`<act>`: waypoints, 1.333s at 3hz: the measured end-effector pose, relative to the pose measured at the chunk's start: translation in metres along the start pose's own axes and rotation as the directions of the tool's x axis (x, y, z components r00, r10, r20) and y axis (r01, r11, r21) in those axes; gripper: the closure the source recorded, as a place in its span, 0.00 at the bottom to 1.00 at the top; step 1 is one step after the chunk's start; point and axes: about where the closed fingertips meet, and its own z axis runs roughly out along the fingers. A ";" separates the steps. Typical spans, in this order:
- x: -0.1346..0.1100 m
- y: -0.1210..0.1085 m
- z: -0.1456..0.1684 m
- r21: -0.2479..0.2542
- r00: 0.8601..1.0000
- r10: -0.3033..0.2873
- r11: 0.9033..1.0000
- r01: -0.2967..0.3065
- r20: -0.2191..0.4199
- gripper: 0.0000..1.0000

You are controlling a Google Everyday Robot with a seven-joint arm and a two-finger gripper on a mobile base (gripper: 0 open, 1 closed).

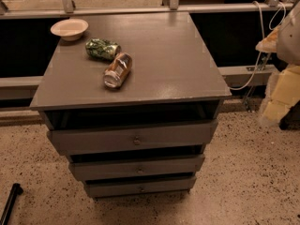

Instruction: Open middle drawer

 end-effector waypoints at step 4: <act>0.012 0.070 0.123 -0.137 0.882 0.032 0.990 0.037 0.471 0.00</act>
Offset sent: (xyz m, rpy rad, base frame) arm -0.0077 -0.0047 -0.0210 0.1890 0.0348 0.0573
